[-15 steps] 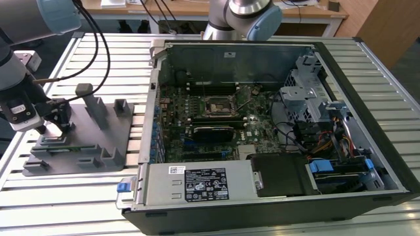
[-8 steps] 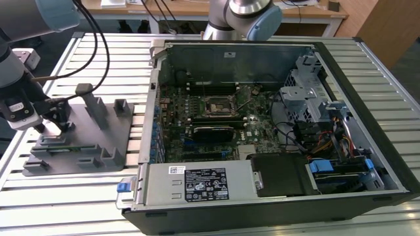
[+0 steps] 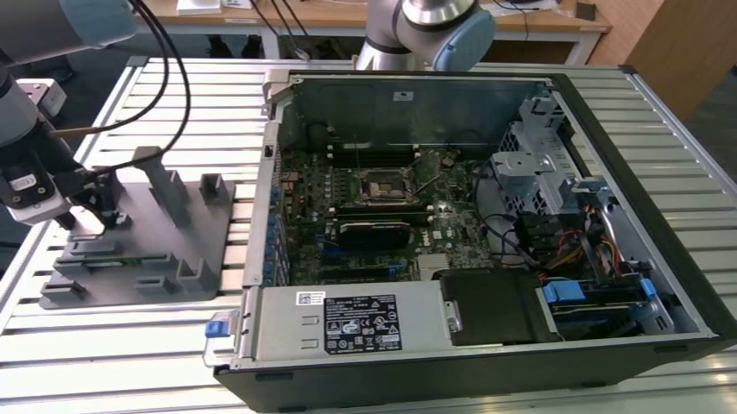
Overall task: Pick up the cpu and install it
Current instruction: 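Pick up the cpu and move it towards the insertion slot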
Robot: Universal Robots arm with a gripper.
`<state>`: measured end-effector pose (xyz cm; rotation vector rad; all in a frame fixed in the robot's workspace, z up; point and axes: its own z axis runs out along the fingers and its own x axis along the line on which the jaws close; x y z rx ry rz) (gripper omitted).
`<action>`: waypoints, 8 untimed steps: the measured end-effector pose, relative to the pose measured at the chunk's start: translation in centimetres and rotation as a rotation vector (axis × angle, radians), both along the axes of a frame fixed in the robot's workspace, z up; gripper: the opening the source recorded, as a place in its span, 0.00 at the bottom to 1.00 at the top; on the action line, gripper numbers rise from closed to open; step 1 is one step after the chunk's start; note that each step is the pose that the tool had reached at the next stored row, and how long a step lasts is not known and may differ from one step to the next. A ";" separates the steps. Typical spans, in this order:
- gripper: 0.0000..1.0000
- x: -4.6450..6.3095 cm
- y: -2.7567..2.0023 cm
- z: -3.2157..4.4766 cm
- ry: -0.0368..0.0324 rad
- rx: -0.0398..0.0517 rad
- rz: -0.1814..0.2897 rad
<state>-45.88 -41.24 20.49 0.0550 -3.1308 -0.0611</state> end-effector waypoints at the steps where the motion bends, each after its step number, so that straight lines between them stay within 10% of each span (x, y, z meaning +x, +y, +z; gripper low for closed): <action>1: 0.54 0.0 0.00 0.10 0.0000 0.0000 0.000; 8: 0.54 0.0 0.00 0.66 -0.0003 0.0007 0.000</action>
